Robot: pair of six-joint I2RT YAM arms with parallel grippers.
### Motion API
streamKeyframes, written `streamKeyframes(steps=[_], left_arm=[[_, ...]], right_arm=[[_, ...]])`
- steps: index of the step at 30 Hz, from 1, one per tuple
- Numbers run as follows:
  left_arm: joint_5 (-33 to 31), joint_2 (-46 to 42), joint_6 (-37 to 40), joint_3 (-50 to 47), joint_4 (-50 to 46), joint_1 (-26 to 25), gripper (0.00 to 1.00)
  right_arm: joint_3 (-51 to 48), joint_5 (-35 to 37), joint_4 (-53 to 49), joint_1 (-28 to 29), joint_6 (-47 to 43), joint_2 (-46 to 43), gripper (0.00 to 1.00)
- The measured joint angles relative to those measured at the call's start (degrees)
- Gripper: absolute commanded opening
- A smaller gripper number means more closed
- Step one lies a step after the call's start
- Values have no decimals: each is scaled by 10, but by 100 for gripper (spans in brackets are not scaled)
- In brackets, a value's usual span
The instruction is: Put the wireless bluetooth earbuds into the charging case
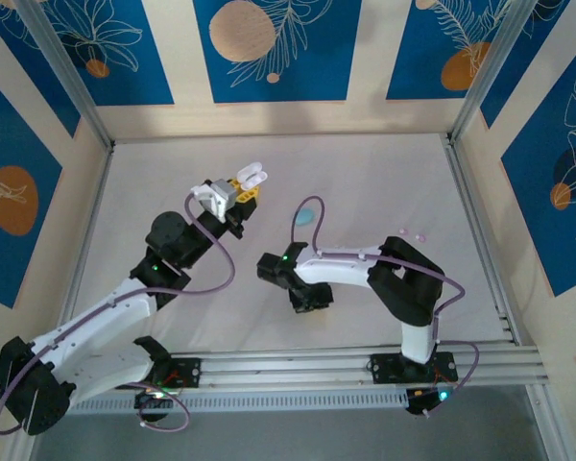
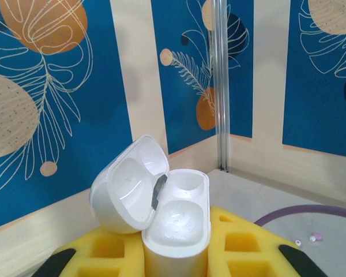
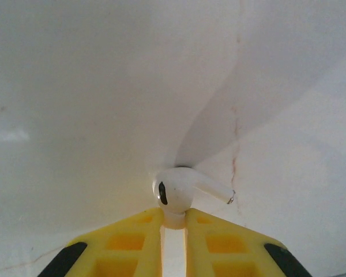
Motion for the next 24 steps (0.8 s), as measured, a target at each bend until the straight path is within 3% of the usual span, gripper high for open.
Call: streamKeyframes(steps=[11, 18, 24], left_arm=[[-4, -7, -10, -1, -11, 0, 20], [-5, -7, -14, -1, -13, 0, 20], [-5, -7, -14, -1, -23, 0, 20]], right_arm=[[-9, -99, 43, 10, -29, -33, 33], [-37, -142, 92, -86, -117, -133, 39], [-49, -170, 92, -156, -159, -108, 43]])
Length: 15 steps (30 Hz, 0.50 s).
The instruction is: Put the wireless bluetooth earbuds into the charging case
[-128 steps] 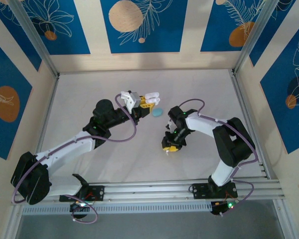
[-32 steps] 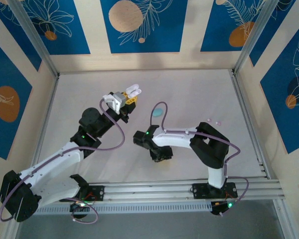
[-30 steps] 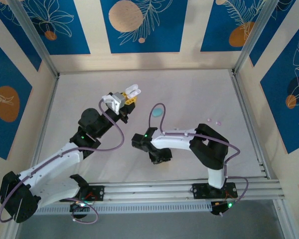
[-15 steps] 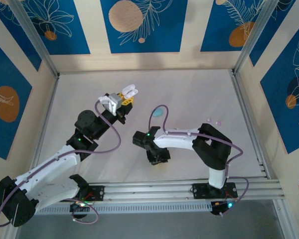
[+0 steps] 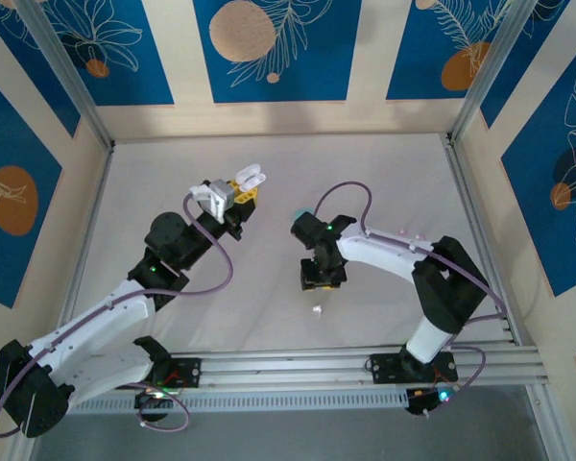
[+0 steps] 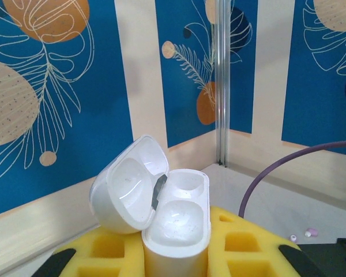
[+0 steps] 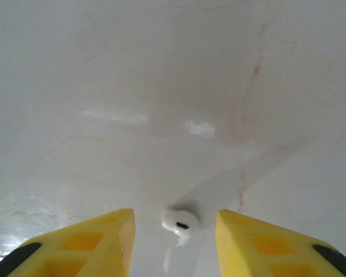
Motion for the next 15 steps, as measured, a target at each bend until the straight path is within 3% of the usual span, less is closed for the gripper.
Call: streamKeyframes(steps=[15], left_arm=[[-3, 17, 2, 0, -1, 0, 20]], right_arm=[[8, -14, -37, 42, 57, 70, 39]])
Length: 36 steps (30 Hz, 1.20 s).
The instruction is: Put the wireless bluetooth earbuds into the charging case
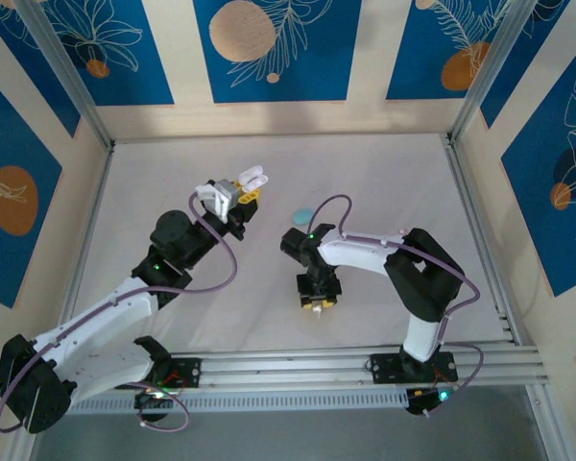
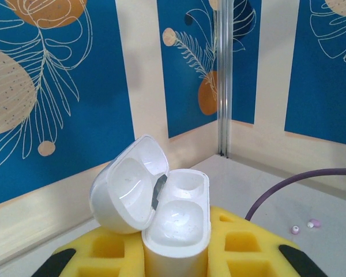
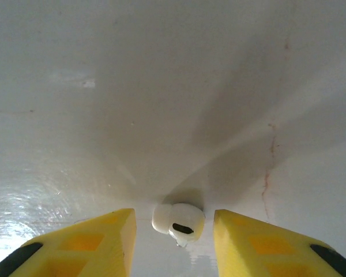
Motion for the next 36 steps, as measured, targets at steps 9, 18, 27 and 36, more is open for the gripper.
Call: streamKeyframes(steps=[9, 18, 27, 36], left_arm=[[0, 0, 0, 0, 0, 0, 20], [0, 5, 0, 0, 1, 0, 20], [0, 12, 0, 0, 1, 0, 20], [19, 39, -7, 1, 2, 0, 20]], right_arm=[[0, 0, -1, 2, 6, 16, 33], [3, 7, -1, 8, 15, 18, 31], [-1, 6, 5, 7, 21, 11, 23], [-16, 57, 17, -49, 0, -143, 23]])
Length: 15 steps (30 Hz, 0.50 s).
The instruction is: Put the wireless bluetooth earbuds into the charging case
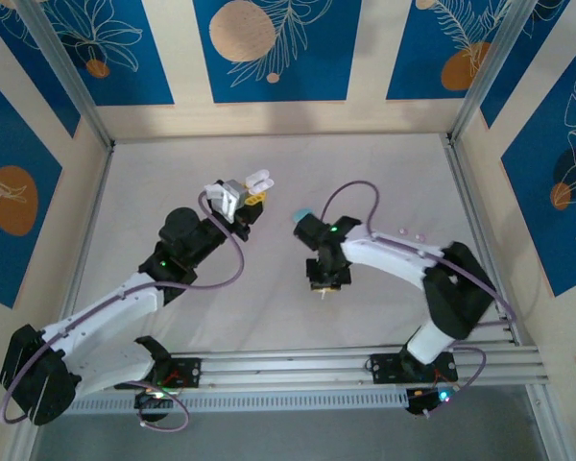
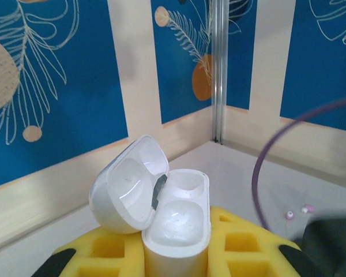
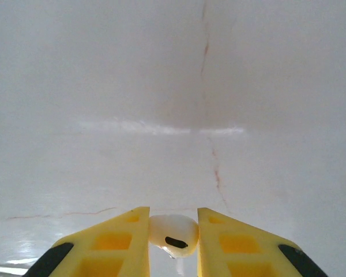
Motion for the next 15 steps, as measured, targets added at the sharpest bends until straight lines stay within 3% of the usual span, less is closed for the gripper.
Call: streamKeyframes(steps=[9, 15], left_arm=[[87, 79, -34, 10, 32, 0, 20], [151, 120, -58, 26, 71, -1, 20]], right_arm=[[50, 73, 63, -70, -94, -190, 23], [97, 102, 156, -71, -175, -223, 23]])
